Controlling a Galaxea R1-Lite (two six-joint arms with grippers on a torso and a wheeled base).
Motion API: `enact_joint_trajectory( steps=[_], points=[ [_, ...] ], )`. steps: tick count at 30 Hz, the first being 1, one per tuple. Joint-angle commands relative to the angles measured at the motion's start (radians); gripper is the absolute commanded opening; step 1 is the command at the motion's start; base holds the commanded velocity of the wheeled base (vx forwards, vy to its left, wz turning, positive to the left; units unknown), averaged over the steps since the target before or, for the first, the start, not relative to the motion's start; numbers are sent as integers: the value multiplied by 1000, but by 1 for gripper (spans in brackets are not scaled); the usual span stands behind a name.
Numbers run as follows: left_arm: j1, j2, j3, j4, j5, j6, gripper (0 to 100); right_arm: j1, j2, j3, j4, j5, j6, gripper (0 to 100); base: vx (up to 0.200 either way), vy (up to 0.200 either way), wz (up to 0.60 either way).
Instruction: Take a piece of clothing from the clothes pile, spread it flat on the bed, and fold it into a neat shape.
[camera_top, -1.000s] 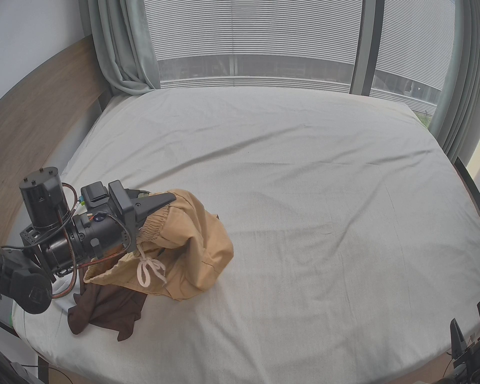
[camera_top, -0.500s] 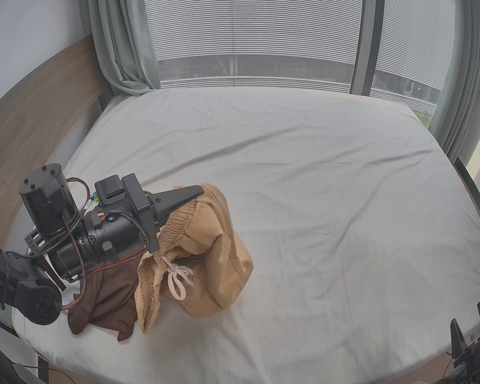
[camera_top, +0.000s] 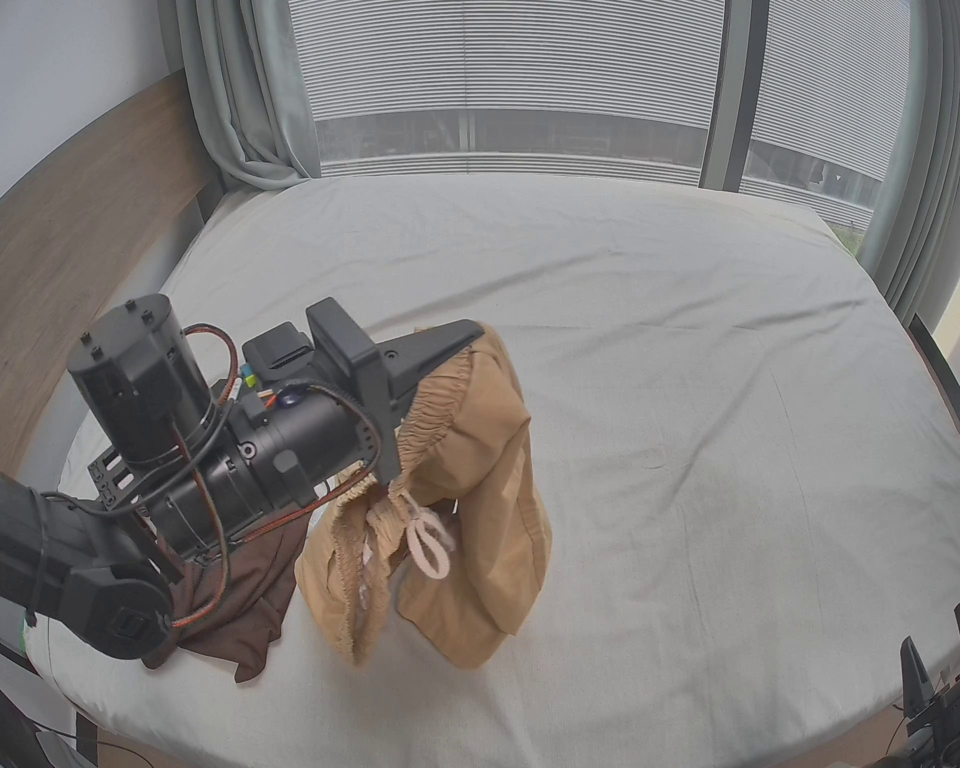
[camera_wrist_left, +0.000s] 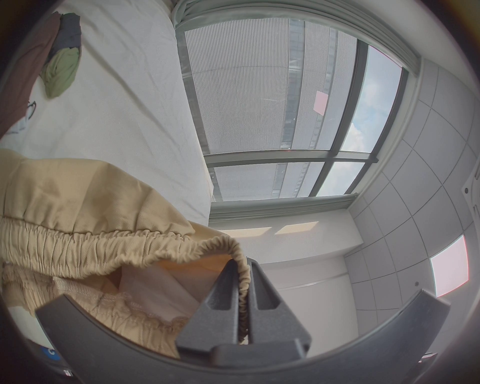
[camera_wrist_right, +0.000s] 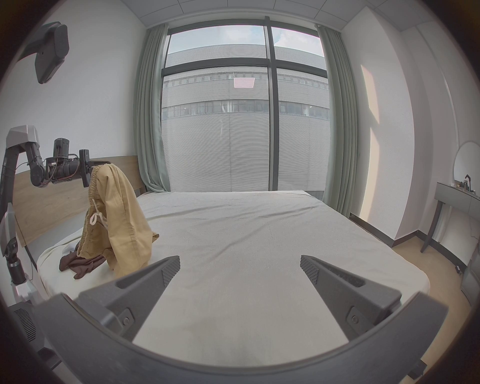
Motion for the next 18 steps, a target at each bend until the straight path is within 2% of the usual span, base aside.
enact_joint_trajectory(
  steps=[1,7,18],
  points=[
    [-63,78,-34,-43,38,-3,0,0,-16,18,0,0,0,100,0,0,0],
    [-134,117,-69,-54,60,-26,0,0,-16,18,0,0,0,100,0,0,0],
    [-202,208,-181,-55,101,-65,0,0,-16,18,0,0,0,100,0,0,0]
  ],
)
